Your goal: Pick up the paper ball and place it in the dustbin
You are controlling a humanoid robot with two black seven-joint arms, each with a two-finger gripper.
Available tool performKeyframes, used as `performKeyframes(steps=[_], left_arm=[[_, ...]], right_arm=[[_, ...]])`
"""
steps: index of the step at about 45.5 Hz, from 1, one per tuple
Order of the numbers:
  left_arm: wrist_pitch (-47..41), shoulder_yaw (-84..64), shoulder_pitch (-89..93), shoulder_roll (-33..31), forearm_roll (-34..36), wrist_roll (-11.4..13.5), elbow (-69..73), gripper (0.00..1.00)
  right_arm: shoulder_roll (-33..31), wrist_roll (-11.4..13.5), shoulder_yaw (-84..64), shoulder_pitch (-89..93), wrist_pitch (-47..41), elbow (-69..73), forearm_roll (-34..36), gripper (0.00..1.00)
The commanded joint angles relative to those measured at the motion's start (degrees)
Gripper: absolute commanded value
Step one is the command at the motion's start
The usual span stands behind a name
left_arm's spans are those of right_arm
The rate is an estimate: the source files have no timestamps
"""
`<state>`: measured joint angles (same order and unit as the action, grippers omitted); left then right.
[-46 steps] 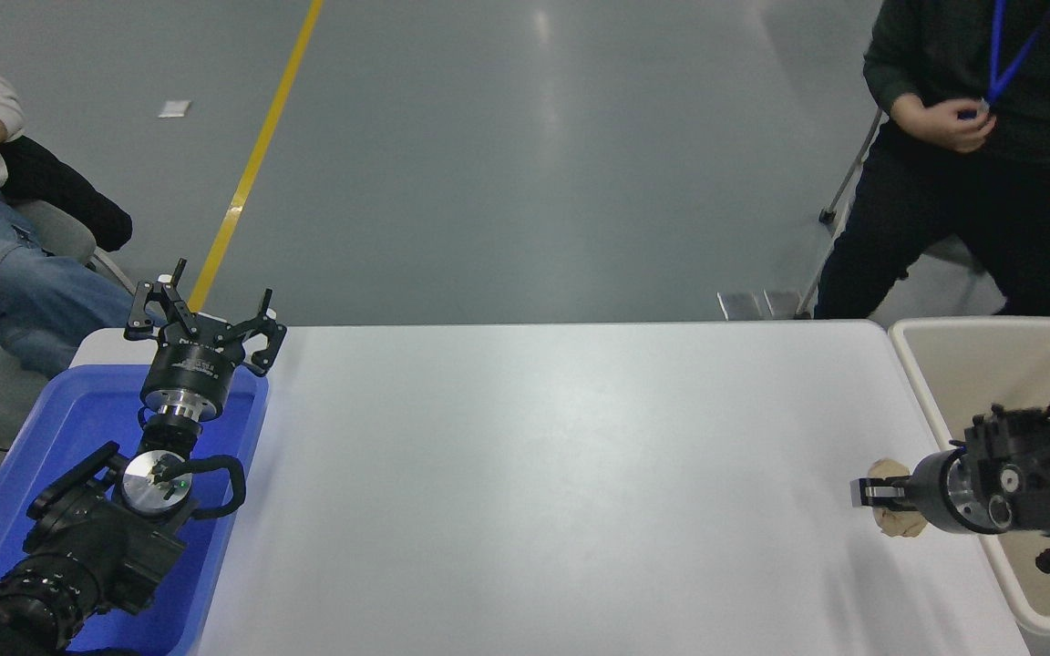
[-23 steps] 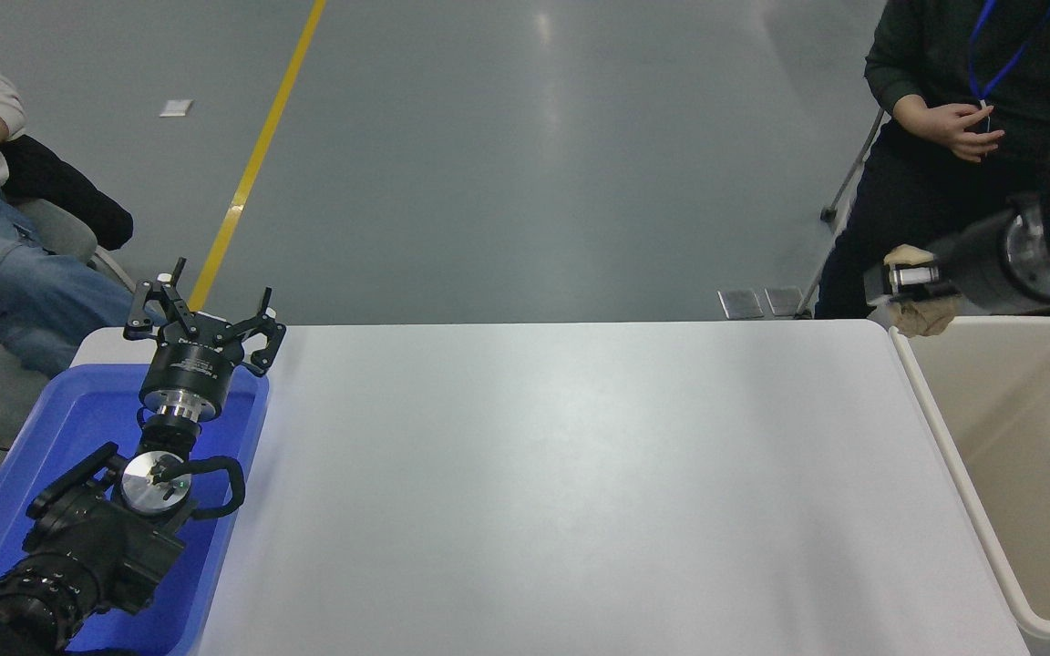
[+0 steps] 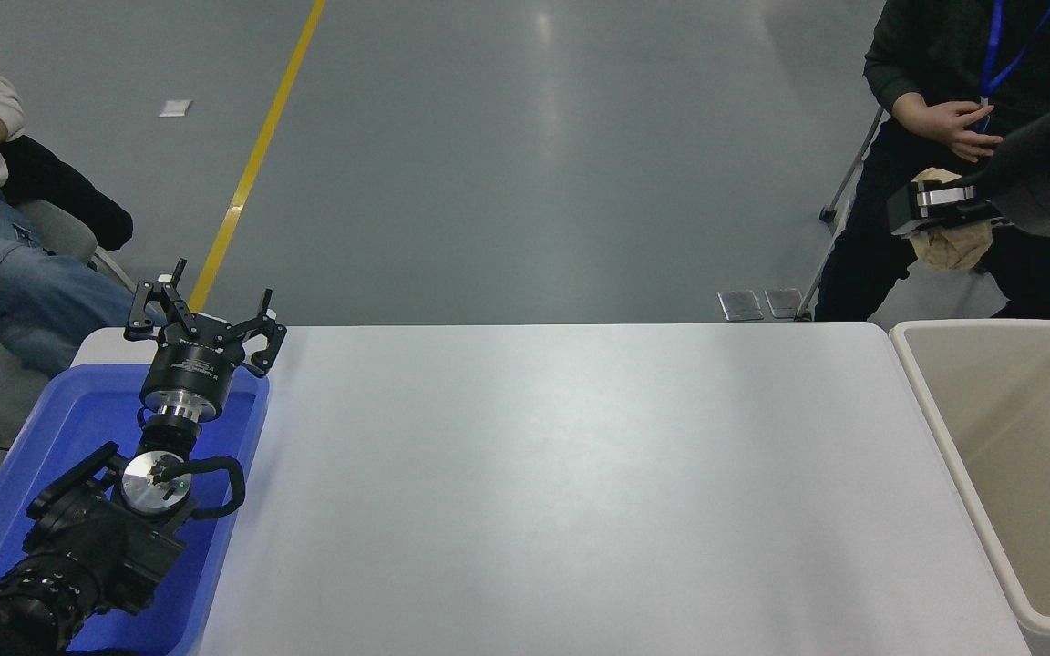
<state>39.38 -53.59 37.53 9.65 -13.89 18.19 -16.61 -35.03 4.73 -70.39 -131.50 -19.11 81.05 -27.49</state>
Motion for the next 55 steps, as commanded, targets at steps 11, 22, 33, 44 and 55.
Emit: performKeyframes(steps=[11,22,33,44,55], left_arm=[[0.0,0.0,0.0,-0.1,0.0,0.0,0.0,0.99],[0.1,0.0,0.0,-0.1,0.0,0.0,0.0,0.99],[0.1,0.0,0.0,-0.1,0.0,0.0,0.0,0.99],[0.0,0.0,0.0,-0.1,0.0,0.0,0.0,0.99],[0.0,0.0,0.0,-0.1,0.0,0.0,0.0,0.99]], right_arm=[[-2.4,0.3,-0.1,43.8,16.1,-45.2,17.4,0.0],[-2.1,0.3,12.9,67.5,18.0,-67.2,24.3,0.0],[5.8,0.1,33.5,86.3,24.9,-77.4,24.4,0.0],[10.5,-0.2,41.2,93.2,28.6,-77.4,24.5,0.0],[12.2,-0.2,42.5,95.0,29.7,-77.4,24.5,0.0]])
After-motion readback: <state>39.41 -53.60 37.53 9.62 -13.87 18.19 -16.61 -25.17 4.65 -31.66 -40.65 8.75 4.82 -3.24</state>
